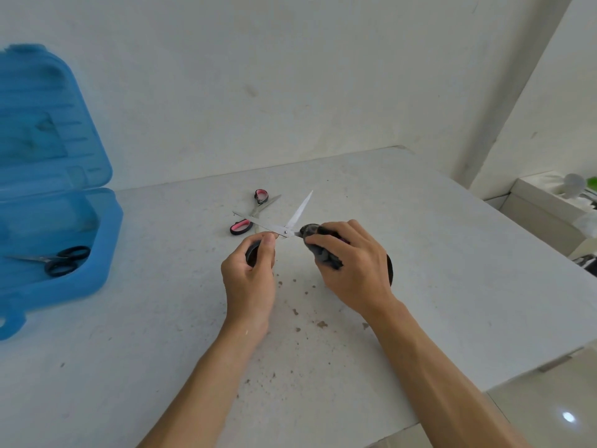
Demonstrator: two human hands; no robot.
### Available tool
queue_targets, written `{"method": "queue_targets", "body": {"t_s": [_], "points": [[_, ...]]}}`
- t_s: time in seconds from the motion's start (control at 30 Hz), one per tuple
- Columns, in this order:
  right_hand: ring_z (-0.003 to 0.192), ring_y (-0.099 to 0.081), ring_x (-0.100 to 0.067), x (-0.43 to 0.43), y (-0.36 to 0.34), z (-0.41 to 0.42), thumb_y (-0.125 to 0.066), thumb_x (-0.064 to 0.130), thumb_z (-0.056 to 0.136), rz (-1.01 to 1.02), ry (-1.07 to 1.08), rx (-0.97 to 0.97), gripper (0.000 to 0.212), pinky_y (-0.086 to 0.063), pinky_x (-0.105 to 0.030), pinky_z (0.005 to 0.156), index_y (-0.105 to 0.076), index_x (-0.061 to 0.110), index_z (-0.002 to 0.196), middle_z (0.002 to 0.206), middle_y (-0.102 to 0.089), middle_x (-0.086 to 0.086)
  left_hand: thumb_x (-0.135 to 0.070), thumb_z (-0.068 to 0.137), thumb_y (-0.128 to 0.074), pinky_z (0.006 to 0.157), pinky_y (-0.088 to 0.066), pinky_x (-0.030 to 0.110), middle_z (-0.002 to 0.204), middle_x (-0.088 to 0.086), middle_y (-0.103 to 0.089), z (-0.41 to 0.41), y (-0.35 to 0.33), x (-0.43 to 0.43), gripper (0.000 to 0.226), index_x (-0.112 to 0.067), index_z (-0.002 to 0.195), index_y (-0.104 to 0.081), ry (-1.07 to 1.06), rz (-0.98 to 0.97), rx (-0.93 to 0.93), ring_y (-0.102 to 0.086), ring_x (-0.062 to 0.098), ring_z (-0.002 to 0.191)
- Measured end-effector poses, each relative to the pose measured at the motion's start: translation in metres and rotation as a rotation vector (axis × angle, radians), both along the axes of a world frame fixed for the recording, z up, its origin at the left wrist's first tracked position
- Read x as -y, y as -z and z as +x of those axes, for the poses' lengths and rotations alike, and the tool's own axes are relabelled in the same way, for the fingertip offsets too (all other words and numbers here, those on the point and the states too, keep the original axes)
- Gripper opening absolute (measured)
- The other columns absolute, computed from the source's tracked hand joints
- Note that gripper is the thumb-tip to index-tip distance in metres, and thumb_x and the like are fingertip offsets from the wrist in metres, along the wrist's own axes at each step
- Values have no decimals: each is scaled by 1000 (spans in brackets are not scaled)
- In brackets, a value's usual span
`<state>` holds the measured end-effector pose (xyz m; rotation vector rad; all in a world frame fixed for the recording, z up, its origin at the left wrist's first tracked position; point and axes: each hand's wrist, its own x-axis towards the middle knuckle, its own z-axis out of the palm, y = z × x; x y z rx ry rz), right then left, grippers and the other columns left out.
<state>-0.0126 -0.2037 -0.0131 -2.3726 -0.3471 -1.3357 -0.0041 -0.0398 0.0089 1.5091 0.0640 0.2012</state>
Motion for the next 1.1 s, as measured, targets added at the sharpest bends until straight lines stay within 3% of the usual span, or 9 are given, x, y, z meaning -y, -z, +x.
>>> {"method": "queue_targets", "body": {"t_s": [0.27, 0.37, 0.47, 0.53, 0.6, 0.67, 0.77, 0.9, 1.1], "points": [[77, -61, -21, 1, -1, 0, -75, 8, 80, 44, 238, -105, 16, -47, -32, 54, -79, 21, 89, 89, -70, 5, -27, 102, -61, 53, -39, 19, 60, -12, -48, 1, 0, 1, 19, -18, 92, -74, -13, -55, -12, -40, 5, 56], [85, -65, -16, 11, -8, -3, -75, 6, 82, 269, 264, -187, 20, -54, -35, 61, -77, 22, 94, 93, -70, 8, -27, 102, -61, 49, -35, 19, 58, -11, -43, 4, -1, -3, 20, -14, 93, -73, 6, -56, 24, -35, 6, 54], [91, -68, -6, 13, -20, -9, -78, 7, 87, 577, 94, -206, 17, -57, -26, 81, -78, 20, 98, 98, -73, 9, -26, 102, -61, 50, -33, 20, 61, -4, -40, 4, -4, -5, 23, -12, 89, -72, 39, -72, 19, -33, 8, 56], [94, -70, -9, 11, -26, -13, -79, 7, 87, 685, -2, -178, 16, -57, -26, 84, -78, 16, 100, 100, -75, 6, -28, 102, -61, 53, -34, 23, 65, 0, -41, 3, -5, -5, 24, -13, 88, -72, 67, -59, 15, -34, 10, 59], [91, -70, -12, 7, -27, -15, -79, 5, 87, 567, -41, -83, 15, -56, -26, 80, -79, 12, 100, 100, -74, 1, -29, 101, -62, 55, -37, 24, 64, -2, -45, 3, -5, -6, 21, -18, 88, -73, 81, -30, 26, -38, 9, 60], [87, -68, -17, -2, -20, -14, -79, 6, 87, 311, -51, -1, 12, -55, -25, 75, -81, 10, 99, 101, -73, -3, -29, 101, -62, 57, -40, 20, 59, -13, -50, 2, -4, -5, 17, -24, 89, -73, 100, 26, 56, -42, 4, 58], [81, -63, -20, -16, -8, -6, -74, 16, 94, 95, -79, 4, 11, -53, -32, 66, -81, 11, 101, 103, -74, -1, -26, 102, -60, 58, -42, 12, 61, -22, -60, -1, -1, -2, 15, -23, 96, -73, 146, 99, 100, -53, -2, 58], [78, -62, -21, -21, -4, -3, -73, 14, 96, 87, -104, 46, 11, -52, -33, 64, -81, 9, 102, 104, -75, -3, -27, 104, -58, 62, -46, 11, 69, -25, -65, -2, 1, 0, 14, -25, 100, -71, 195, 206, 151, -60, -5, 66], [81, -63, -24, -18, -7, -4, -75, -1, 90, 108, -157, 46, 18, -53, -34, 70, -80, 8, 105, 108, -76, -3, -31, 107, -50, 57, -42, 14, 67, -21, -58, -1, 2, -1, 21, -22, 111, -68, 312, 289, 178, -51, 1, 58]]}}
